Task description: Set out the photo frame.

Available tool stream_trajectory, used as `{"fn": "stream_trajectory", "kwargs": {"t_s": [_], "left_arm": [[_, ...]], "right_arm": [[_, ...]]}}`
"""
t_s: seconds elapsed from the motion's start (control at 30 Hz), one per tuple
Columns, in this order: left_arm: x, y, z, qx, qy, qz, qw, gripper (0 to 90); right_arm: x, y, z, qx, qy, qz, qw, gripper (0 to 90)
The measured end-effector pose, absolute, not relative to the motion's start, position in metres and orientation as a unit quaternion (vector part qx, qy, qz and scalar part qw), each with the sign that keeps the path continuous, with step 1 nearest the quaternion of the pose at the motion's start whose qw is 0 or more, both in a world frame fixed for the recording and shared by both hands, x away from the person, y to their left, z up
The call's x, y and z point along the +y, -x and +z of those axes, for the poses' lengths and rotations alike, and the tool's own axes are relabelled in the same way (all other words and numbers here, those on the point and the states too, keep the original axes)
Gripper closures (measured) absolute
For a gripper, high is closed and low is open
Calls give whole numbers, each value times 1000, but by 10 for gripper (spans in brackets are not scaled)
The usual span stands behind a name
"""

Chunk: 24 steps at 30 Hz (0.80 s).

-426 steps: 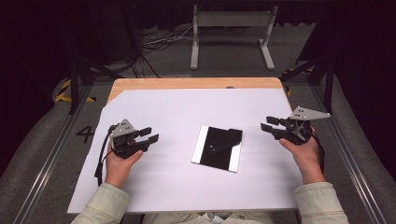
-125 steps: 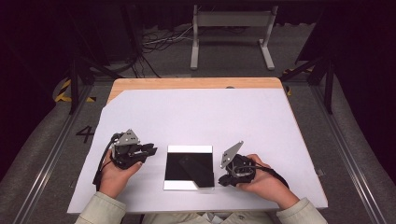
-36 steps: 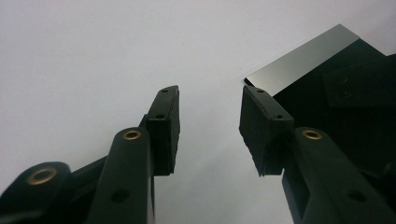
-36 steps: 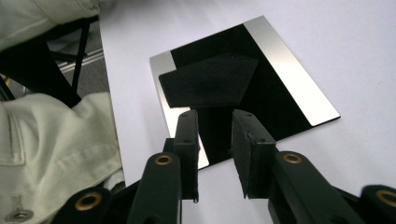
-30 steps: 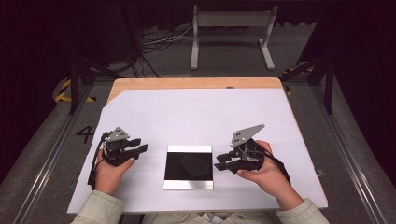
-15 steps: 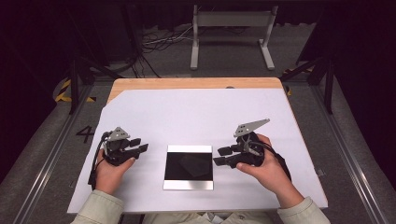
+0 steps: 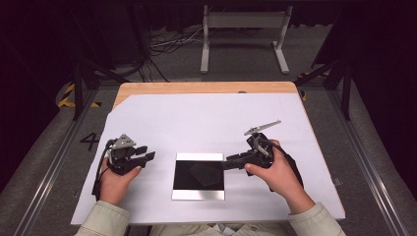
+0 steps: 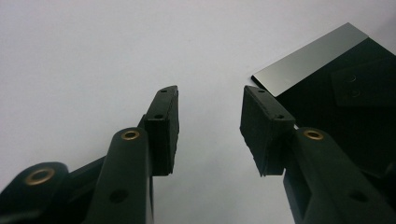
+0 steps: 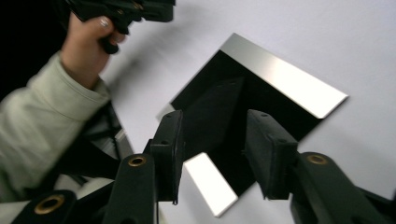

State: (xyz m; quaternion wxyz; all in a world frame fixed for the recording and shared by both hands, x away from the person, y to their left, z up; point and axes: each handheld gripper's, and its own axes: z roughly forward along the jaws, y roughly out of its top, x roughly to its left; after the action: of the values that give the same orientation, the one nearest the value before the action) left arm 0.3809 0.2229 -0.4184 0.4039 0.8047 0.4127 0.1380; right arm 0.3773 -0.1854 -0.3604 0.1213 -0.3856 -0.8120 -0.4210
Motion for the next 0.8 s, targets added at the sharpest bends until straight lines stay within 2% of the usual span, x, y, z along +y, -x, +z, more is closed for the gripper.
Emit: {"fn": "stream_trajectory", "kwargs": {"t_s": [0.3, 0.5, 0.8], "left_arm": [[223, -380, -419, 412, -806, 140, 401, 577], [224, -379, -419, 415, -804, 140, 401, 577], [224, -379, -419, 415, -805, 139, 401, 576]], "right_arm": [[-180, -383, -369, -780, 437, -412, 173, 531], [-178, -384, -373, -771, 471, -390, 181, 503], [-174, -387, -381, -755, 498, -378, 200, 527]]}}
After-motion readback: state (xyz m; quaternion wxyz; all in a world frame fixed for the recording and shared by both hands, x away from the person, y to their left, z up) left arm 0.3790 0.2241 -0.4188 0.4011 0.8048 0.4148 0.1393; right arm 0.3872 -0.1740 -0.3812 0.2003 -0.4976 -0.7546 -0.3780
